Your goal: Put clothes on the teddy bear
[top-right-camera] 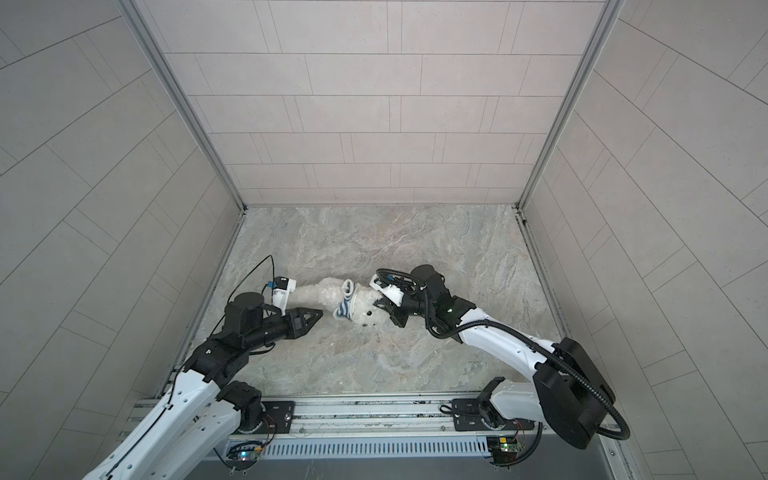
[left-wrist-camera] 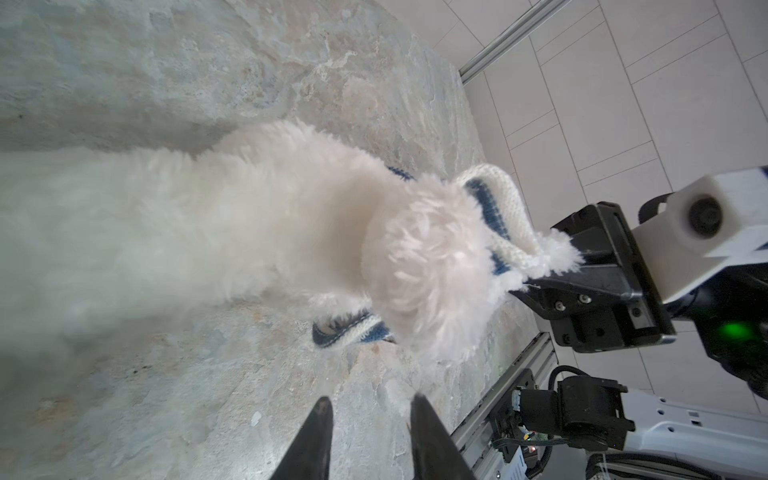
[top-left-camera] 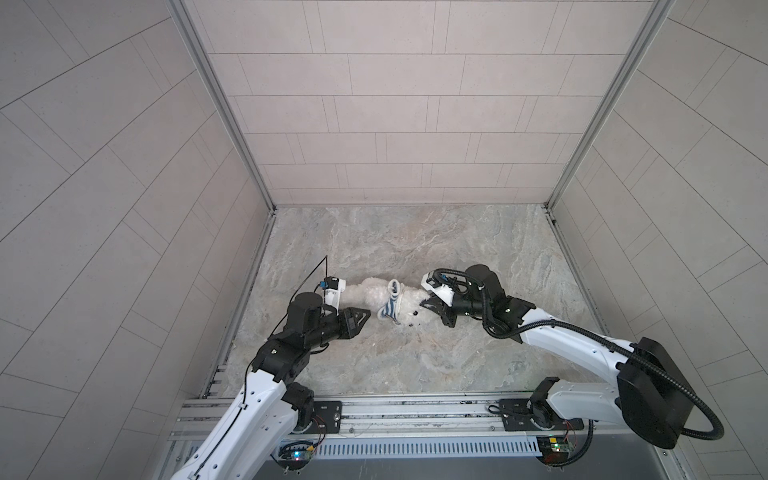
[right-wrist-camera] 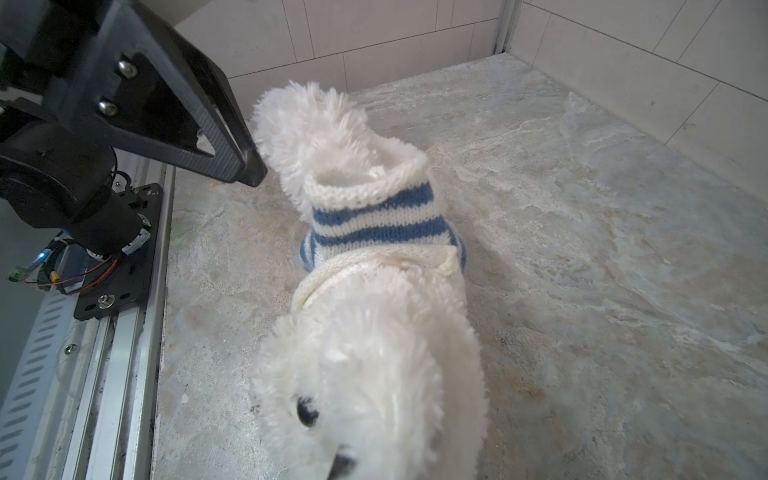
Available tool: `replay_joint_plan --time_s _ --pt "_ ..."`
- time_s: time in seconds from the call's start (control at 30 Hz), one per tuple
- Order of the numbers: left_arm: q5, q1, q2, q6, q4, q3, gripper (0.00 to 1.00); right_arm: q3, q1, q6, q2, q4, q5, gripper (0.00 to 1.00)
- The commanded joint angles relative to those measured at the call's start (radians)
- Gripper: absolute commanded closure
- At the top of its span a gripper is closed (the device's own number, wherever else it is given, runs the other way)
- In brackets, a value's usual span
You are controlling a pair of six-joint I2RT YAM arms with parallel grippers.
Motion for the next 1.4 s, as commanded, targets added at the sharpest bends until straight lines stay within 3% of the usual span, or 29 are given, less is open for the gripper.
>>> replay_joint_plan --time_s 0.0,0.17,0.37,0.47,0.57,0.73,0.83,1.03,1.37 --pt "-0.005 -0.007 -0.016 0.017 0.003 0.065 0.69 0.018 0.029 -0.068 -0.004 0.022 0.029 1.0" --pt "-0.019 -0.052 0.067 0.022 -0.012 0.212 0.67 0.015 0.048 -0.083 -0.007 0.011 0.057 1.0" --pt "-0.196 -0.236 0.215 -0.004 -0.057 0.345 0.65 0.004 0.062 -0.089 -0.015 0.022 0.072 1.0" --pt "-0.281 -0.296 0.26 0.002 -0.118 0.38 0.7 0.001 0.062 -0.087 -0.017 0.027 0.073 1.0" --pt "-0.298 -0.312 0.199 -0.009 -0.123 0.33 0.73 -0.006 0.062 -0.087 -0.023 0.034 0.074 1.0" --pt "-0.27 -0.31 -0.011 -0.016 -0.052 0.147 0.7 -0.016 0.061 -0.085 -0.025 0.036 0.07 1.0" --pt "-0.227 -0.31 -0.046 -0.04 -0.019 0.046 0.72 -0.017 0.061 -0.077 -0.041 0.037 0.067 1.0" --pt "-0.242 -0.29 -0.03 -0.066 0.186 -0.103 0.74 -0.023 0.06 -0.07 -0.064 0.037 0.055 1.0" --pt "-0.188 -0.2 0.144 -0.026 0.443 -0.153 0.72 -0.022 0.06 -0.071 -0.055 0.041 0.031 1.0"
